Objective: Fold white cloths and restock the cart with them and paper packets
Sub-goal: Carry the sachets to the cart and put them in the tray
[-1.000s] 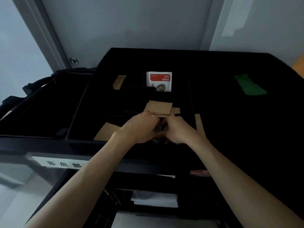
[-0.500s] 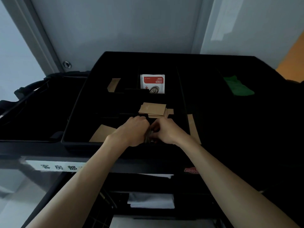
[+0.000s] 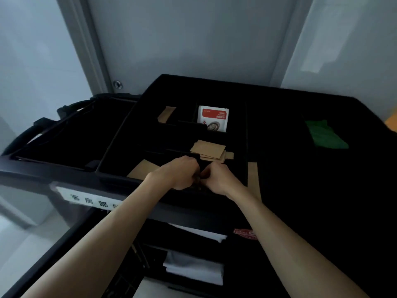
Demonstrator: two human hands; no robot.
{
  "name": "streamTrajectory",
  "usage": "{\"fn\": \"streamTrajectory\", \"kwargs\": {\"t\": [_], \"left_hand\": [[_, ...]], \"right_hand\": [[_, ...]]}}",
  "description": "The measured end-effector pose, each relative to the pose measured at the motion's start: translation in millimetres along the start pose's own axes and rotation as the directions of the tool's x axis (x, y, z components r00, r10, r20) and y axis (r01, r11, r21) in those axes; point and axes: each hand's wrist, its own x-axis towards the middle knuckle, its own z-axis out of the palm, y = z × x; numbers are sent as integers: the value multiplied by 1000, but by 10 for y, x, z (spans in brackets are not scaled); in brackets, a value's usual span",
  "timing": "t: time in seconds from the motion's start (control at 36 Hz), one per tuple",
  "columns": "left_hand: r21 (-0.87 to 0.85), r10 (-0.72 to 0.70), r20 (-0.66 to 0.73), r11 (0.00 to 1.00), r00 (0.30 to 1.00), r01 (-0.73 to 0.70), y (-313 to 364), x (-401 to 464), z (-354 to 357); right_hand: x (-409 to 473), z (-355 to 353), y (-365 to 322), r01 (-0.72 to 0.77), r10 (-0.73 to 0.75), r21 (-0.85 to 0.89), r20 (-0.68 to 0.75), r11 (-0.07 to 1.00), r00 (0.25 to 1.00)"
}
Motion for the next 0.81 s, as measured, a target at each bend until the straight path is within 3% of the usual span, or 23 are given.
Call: {"fn": "streamTrajectory", "kwargs": {"t": [0.19, 0.47, 0.61, 0.81], "left_hand": [[-32, -65, -12, 997, 998, 65, 100, -50, -61], [-162, -175, -316, 978, 933, 129, 216, -384, -253], [-261, -284, -442, 948, 851, 181, 163, -671, -315], [-464, -488, -583, 856, 650, 227, -50, -1321, -391]], "right_hand": [[-20, -21, -7, 33, -33, -56, 14, 998, 999], [-3, -141, -294, 240, -257, -149, -110, 959, 960], [6, -111, -534, 378, -375, -8, -144, 926, 916], [-90, 227, -1113, 504, -483, 272, -146, 820, 864]]}}
